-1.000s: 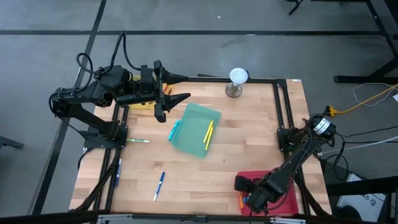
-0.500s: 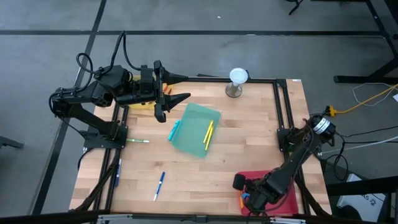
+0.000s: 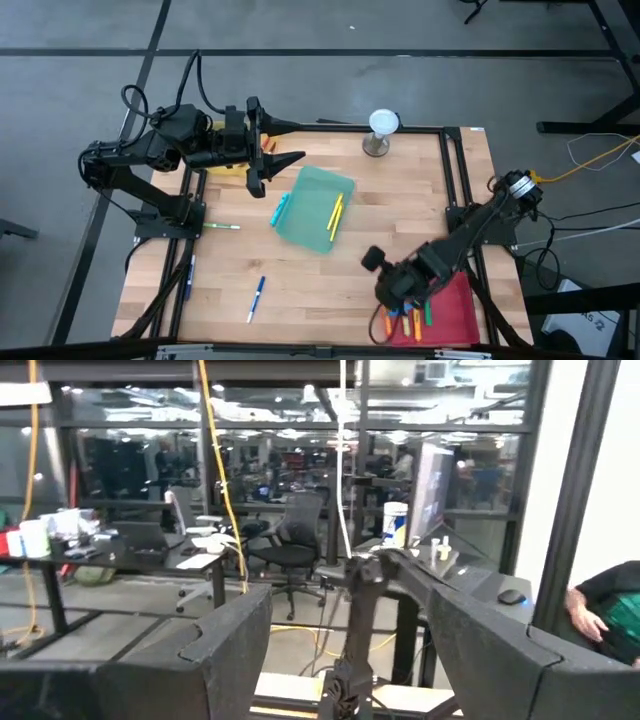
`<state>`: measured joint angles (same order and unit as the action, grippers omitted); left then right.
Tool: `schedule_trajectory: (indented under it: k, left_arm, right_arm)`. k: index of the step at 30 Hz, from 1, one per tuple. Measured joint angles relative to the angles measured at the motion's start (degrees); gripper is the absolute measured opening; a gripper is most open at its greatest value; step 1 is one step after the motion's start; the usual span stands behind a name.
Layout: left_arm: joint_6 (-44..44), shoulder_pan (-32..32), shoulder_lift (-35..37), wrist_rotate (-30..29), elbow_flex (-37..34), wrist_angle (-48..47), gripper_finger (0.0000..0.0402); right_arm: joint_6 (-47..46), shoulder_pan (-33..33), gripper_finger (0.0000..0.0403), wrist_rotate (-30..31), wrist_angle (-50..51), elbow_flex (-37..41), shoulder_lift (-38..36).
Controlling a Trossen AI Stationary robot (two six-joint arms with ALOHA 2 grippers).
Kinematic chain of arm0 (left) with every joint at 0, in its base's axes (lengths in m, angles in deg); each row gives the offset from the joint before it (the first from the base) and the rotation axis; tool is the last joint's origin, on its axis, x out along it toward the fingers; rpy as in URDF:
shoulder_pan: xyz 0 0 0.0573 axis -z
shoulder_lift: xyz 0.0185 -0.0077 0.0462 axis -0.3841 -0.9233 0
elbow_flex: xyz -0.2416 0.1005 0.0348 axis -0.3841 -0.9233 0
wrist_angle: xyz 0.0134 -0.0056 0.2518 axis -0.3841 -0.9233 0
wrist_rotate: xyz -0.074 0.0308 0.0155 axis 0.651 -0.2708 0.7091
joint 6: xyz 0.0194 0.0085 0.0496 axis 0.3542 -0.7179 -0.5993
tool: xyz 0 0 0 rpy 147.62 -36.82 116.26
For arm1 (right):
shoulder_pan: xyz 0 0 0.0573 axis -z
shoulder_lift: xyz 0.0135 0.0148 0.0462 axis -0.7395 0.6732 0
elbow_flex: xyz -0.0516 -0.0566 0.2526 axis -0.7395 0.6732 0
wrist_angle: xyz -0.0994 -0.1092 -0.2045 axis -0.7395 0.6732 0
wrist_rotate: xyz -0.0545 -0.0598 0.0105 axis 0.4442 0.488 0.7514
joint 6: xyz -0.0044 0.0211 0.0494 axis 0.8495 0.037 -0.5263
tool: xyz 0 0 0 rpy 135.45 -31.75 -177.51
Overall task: Pick & Place Markers
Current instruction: Put the right blue marker pen into the yellow bin
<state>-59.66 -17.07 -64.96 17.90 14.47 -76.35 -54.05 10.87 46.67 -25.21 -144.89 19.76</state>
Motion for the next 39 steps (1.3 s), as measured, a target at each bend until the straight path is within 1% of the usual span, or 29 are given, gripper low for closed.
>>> schedule_trajectory:
  k: [3,9,11,13,17,22,25,28,33,37,39]
  left_arm:
    - [-0.2,0.0,0.7,1.7,0.1,-0.2,0.0261]
    - [-0.1,0.7,2.4,6.4,0.1,-3.4,0.0261]
    - [-0.1,1.2,3.0,7.0,0.1,-4.3,0.0261]
    - [-0.1,1.8,3.4,7.6,0.1,-4.5,0.0261]
    - [-0.1,3.0,4.5,7.8,0.1,-5.8,0.0261]
    - [-0.1,4.2,6.4,7.7,0.1,-9.2,0.0261]
    - [-0.1,4.7,7.5,7.6,0.1,-11.4,0.0261]
    - [-0.1,4.7,8.2,7.6,0.1,-14.0,0.0261]
    - [-0.1,4.7,7.5,7.6,0.1,-15.2,0.0261]
    - [-0.4,4.7,5.8,7.4,0.0,-16.1,0.0261]
    - [-1.7,4.7,5.1,7.4,0.0,-16.2,0.0261]
  right_arm:
    - [-2.5,3.0,0.0002,0.9,-1.5,0.0,-3.5]
    - [-4.5,9.0,0.0002,0.5,-10.6,0.0,-9.6]
    - [-4.7,11.3,0.0001,-0.3,-13.2,0.0,-10.9]
    - [-4.6,13.9,0.0001,-2.1,-14.6,0.0,-11.5]
    - [-4.5,19.3,0.0001,-7.7,-16.3,0.0,-11.4]
    - [-1.9,25.4,0.0001,-8.3,-20.3,0.0,-11.4]
    - [-1.7,29.3,0.0001,-10.8,-25.4,0.0,-11.6]
    - [-4.2,32.4,0.0,-13.0,-30.6,0.0,-11.6]
    - [-6.8,34.1,0.0,-13.5,-38.0,0.0,-11.7]
    - [-7.7,33.9,0.0,-10.3,-41.1,0.0,-11.7]
    - [-8.4,33.7,0.0,-8.6,-43.3,1.3,-11.7]
